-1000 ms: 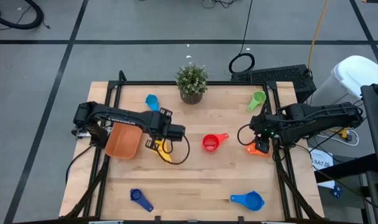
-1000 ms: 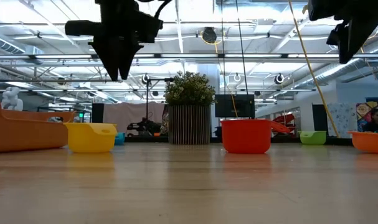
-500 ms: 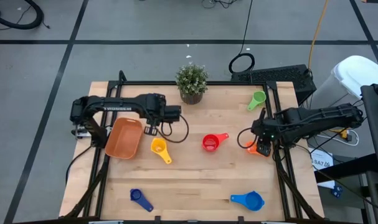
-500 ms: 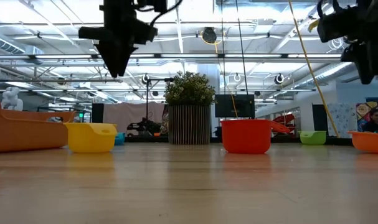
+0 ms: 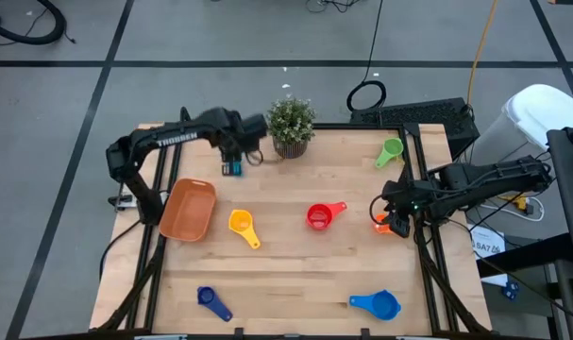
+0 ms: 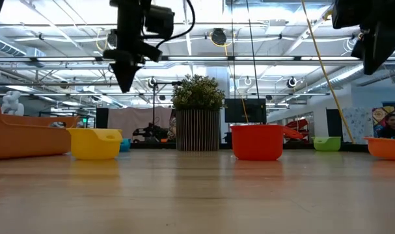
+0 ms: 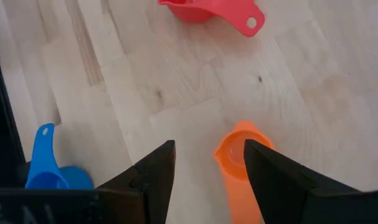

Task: Nest measuring cups in basket
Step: Move the light blue measuring cup to the bottom of the table

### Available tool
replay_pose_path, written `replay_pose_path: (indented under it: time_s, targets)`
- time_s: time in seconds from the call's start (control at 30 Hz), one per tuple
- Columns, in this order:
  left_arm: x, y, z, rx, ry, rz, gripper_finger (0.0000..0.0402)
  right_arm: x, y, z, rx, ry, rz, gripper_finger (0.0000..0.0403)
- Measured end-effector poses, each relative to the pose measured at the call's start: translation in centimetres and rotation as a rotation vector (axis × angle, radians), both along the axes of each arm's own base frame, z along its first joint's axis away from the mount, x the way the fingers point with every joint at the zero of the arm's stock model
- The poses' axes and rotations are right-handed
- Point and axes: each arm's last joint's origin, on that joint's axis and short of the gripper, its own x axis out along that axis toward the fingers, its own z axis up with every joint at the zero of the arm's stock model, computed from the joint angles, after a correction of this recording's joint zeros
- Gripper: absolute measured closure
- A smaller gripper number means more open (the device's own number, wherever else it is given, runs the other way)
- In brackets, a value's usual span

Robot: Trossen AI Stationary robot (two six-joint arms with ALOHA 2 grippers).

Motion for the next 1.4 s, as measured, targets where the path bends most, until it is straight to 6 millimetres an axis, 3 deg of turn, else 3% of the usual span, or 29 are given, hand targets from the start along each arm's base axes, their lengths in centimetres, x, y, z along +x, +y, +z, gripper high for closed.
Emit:
replay_pose_path:
  time_s: [0.17, 0.3, 0.7, 1.1, 1.4]
  targets:
    - [-1.6, 3.6, 0.0, -0.087, -0.095, 0.095, 0.0273, -0.4, 0.1, 0.2, 0.006, -0.022, 0.010, 0.0220]
    - [-2.5, 4.9, -0.2, -0.107, -0.081, 0.038, 0.0273, -0.7, 0.1, 0.4, 0.012, -0.036, 0.009, 0.0220]
    - [-3.1, 4.5, -6.4, -0.121, 0.005, -0.171, 0.0273, -1.0, 0.3, 0.6, 0.020, -0.063, 0.031, 0.0220]
    - [-4.7, 4.4, -9.2, -0.158, 0.083, -0.234, 0.0273, -1.0, 0.3, 0.6, 0.027, -0.061, 0.019, 0.0220]
    - [-4.7, 4.3, -10.9, -0.118, 0.057, -0.315, 0.0273, -1.0, 0.3, 0.6, 0.036, -0.066, 0.006, 0.0220]
